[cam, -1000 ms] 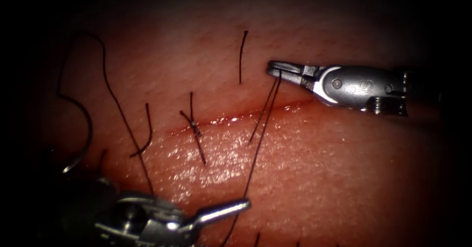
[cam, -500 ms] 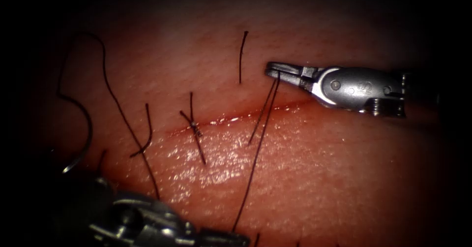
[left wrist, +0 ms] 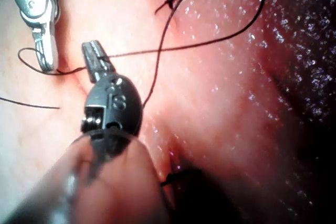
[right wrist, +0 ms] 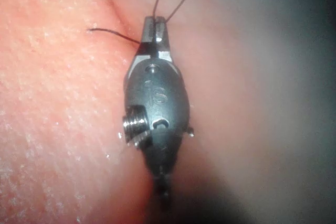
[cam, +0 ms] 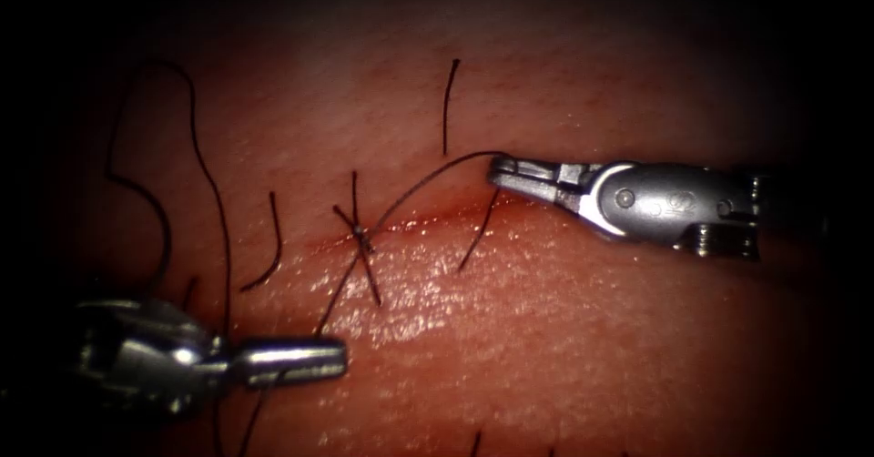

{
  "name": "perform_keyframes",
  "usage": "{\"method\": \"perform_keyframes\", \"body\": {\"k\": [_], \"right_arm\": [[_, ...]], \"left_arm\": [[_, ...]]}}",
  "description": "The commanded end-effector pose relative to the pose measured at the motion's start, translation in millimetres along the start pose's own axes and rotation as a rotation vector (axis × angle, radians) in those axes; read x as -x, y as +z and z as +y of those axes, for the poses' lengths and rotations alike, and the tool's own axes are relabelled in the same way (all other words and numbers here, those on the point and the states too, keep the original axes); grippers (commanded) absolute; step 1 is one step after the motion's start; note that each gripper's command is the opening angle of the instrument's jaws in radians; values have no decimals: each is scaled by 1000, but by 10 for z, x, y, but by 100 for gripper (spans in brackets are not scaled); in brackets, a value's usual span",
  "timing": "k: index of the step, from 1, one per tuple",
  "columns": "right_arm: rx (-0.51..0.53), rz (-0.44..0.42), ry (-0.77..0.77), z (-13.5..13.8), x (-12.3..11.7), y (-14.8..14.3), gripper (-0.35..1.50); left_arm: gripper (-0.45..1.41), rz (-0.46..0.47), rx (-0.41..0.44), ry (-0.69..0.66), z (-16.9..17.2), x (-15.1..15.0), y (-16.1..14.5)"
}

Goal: Wound Closure
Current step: Wrap suture twice around right hand, counter-clockwise

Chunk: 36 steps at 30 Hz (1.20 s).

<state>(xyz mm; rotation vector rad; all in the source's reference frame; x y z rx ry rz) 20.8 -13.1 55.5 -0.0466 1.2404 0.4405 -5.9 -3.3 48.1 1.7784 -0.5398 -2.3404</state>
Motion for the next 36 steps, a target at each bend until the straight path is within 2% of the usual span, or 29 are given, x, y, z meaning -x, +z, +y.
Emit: {"method": "perform_keyframes", "body": {"k": [1, 3, 5, 6, 11, 14, 17, 20, 25, 26, 27, 28, 29, 30, 35, 36], "right_arm": [[-14, 2, -1, -12, -7, 5, -28], [-31, 9, 0, -25, -16, -1, 19], [-44, 19, 1, -35, -23, -8, 78], [-60, 31, 4, -47, -35, -18, 110], [-88, 71, 20, -60, -61, -39, 135], [-84, 89, 41, -56, -77, -50, 143], [-79, 98, 75, -33, -103, -60, 143], [-70, 89, 85, -11, -117, -58, 147], [-62, 79, 94, 18, -124, -50, 147], [-49, 74, 81, 29, -120, -44, 140], [-78, 68, 64, 34, -113, -37, 78], [-78, 68, 64, 34, -113, -37, 78], [-83, 62, 61, 35, -110, -35, 29], [-91, 36, 49, 41, -101, -27, -35], [-164, 5, -18, 54, -81, -8, -35], [-188, -11, -50, 56, -72, 3, -35]], "left_arm": [[-45, -4, -13, -4, -4, 6, 2], [-45, -16, -38, -14, -10, 8, -8], [-45, -21, -58, -26, -15, 10, -16], [-45, -29, -80, -26, -20, 13, -25], [-45, -19, -95, -31, -26, 14, -37], [-45, -13, -95, -26, -27, 9, -40], [-45, -9, -100, -10, -29, 2, -41], [-45, -9, -104, -6, -31, 1, -43], [-45, -8, -103, -7, -31, 2, -44], [-45, -9, -104, -7, -31, 2, -43], [-45, -9, -104, -7, -31, 2, -43], [-45, -9, -104, -7, -31, 2, -43], [-45, -9, -104, -7, -31, 2, -42], [-45, -9, -104, -7, -32, 2, -42], [-45, 9, -102, -7, -33, 2, -42], [-45, 17, -102, -7, -34, 1, -42]]}}
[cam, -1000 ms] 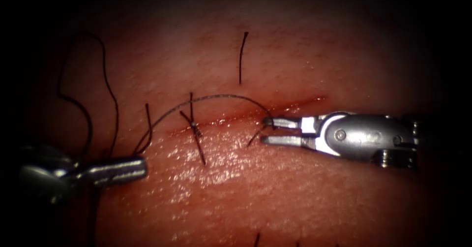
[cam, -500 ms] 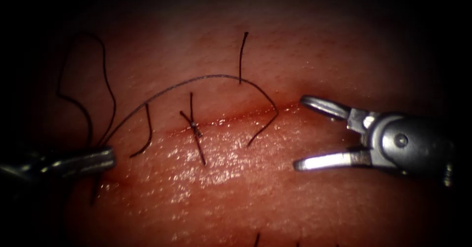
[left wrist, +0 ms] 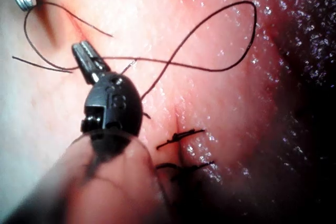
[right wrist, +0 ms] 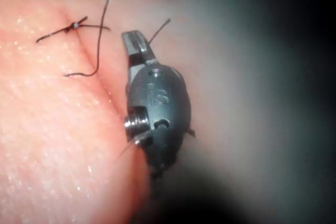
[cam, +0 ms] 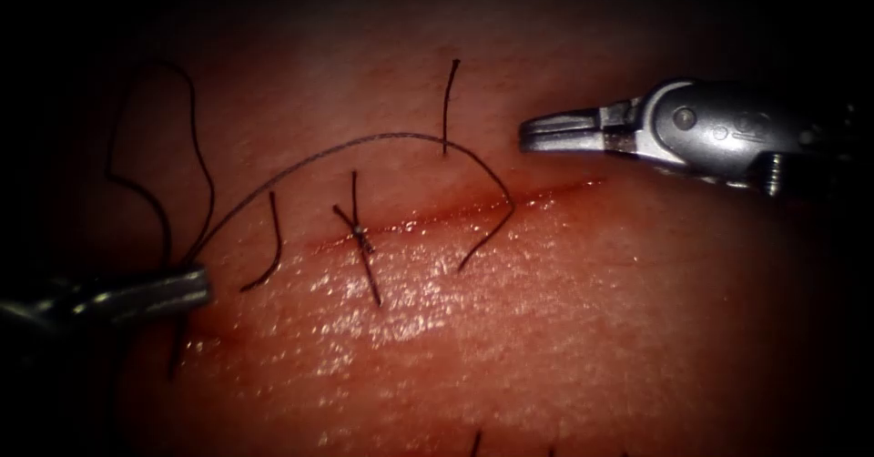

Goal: Wound Closure
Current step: Wrap suture twice around right hand, counter-clockwise

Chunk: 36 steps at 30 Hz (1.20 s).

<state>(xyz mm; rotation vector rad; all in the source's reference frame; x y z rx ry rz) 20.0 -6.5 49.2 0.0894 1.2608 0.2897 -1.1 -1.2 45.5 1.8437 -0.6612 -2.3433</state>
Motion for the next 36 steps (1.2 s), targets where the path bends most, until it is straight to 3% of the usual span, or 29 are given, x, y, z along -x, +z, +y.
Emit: {"method": "perform_keyframes", "body": {"k": [1, 6, 9, 10, 17, 28, 34, 35, 36], "right_arm": [[-5, 1, -14, 10, 7, 16, -35], [-41, 42, -53, 13, 28, 42, -35], [-89, 95, -23, 5, 36, 63, -35], [-114, 147, 2, -4, 38, 78, -35], [-71, 322, 119, -15, 23, 96, -35], [-39, 371, 164, -42, -4, 107, -35], [72, 368, 185, -39, -5, 110, -35], [81, 363, 186, -37, -5, 111, 21], [88, 359, 186, -36, -4, 112, 61]], "left_arm": [[-45, 5, 0, 2, -1, 5, 7], [-45, 19, 0, 0, -2, 6, 12], [-45, 22, -6, -2, -3, 10, 18], [-45, 20, 1, 3, -3, 16, 28], [-45, 9, 32, -41, 1, 38, 54], [-45, 17, 99, -65, 28, 64, 102], [-45, 33, 139, -58, 43, 55, 119], [-45, 38, 140, -58, 44, 53, 119], [-45, 39, 143, -57, 45, 51, 119]]}}
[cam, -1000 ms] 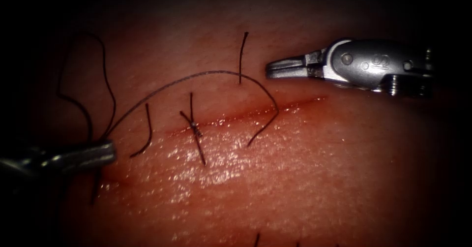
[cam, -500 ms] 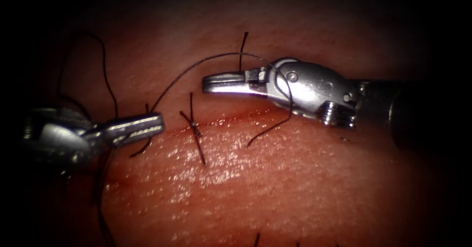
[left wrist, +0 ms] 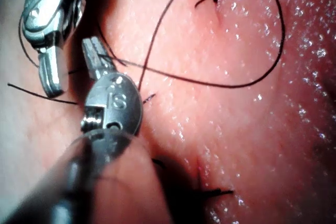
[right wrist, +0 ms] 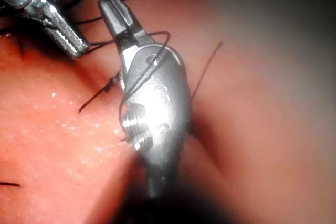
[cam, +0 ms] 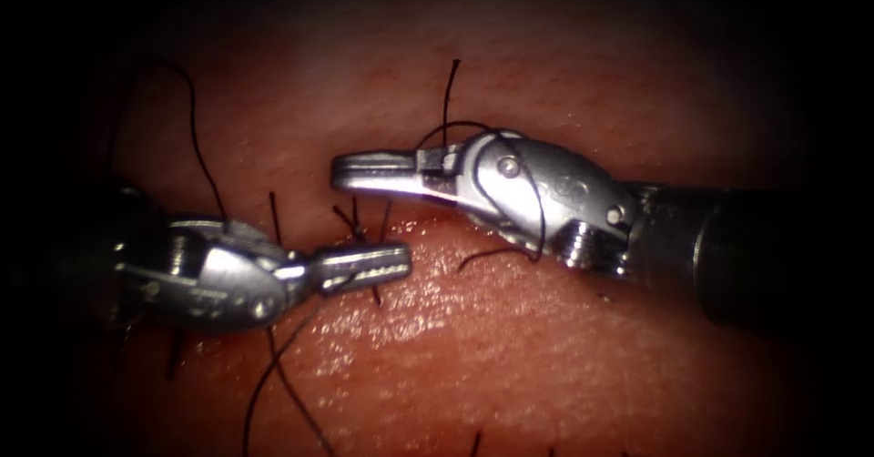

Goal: Wound Closure
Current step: Wrap suture twice around right hand, counter-clockwise

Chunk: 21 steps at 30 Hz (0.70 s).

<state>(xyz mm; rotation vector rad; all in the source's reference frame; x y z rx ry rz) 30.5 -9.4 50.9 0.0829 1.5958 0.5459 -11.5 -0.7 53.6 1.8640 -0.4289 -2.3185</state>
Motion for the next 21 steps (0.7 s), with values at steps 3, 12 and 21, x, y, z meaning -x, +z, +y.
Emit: {"method": "perform_keyframes", "body": {"k": [3, 12, 21], "right_arm": [[27, -13, -31, 8, 6, 15, 110], [-20, -277, -166, 1, 14, 9, 101], [-225, -373, -155, -15, 29, -8, 41]], "left_arm": [[-45, 14, 10, 4, 1, -8, 4], [-45, 24, 15, 1, -3, -39, -3], [-45, 53, 20, -3, -44, -35, -7]]}}
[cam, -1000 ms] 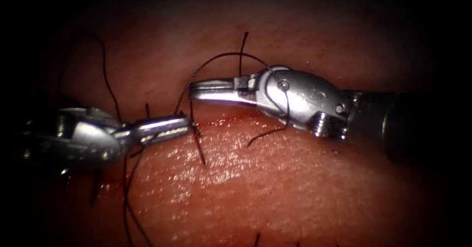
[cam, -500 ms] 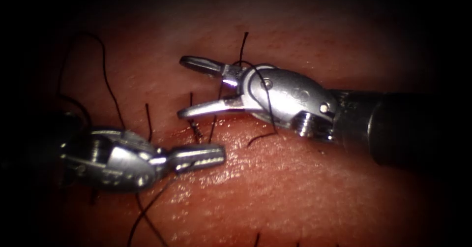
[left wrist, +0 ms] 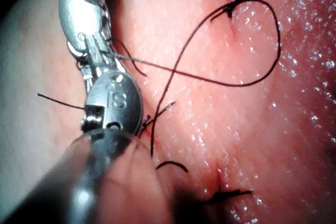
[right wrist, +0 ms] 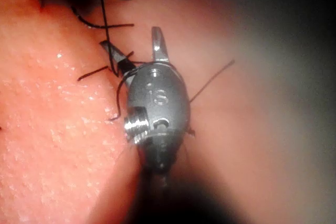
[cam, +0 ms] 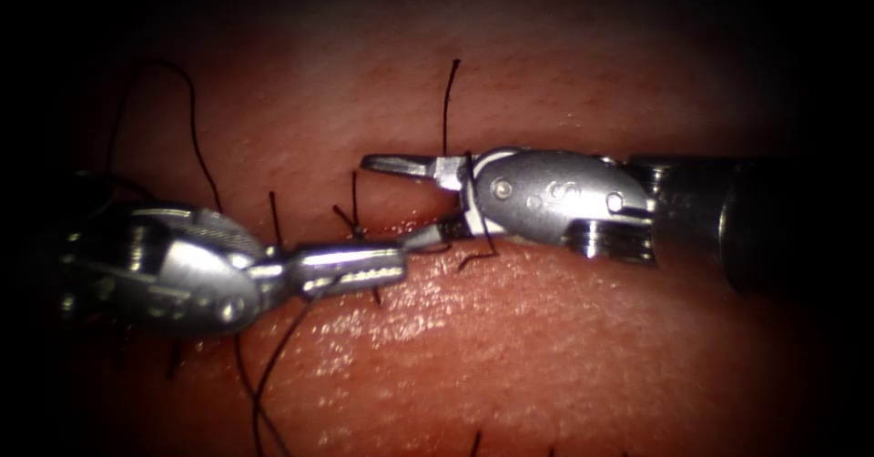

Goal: Wound Closure
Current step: Wrap suture twice around right hand, counter-clockwise

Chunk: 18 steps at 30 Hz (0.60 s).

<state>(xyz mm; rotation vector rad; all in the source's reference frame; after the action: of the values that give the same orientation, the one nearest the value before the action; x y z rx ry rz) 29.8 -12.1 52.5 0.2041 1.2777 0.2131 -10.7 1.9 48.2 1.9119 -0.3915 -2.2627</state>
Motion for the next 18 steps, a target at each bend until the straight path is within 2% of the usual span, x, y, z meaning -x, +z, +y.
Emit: {"method": "perform_keyframes", "body": {"k": [1, 4, 6, 10, 18], "right_arm": [[-28, -8, 8, 0, 5, 7, 41], [-92, -19, 45, -5, 11, 8, 38], [-144, -16, 81, -7, 16, 7, 24], [-203, 19, 145, -6, 22, 5, 24], [-351, 206, 303, -13, 26, 2, 24]], "left_arm": [[-45, 6, -2, -1, -6, 8, 7], [-45, 42, 5, -8, -16, 16, 9], [-45, 52, 13, -12, -21, 24, 11], [-45, 63, 46, -11, -24, 43, 13], [-45, 94, 92, -79, -23, 98, 18]]}}
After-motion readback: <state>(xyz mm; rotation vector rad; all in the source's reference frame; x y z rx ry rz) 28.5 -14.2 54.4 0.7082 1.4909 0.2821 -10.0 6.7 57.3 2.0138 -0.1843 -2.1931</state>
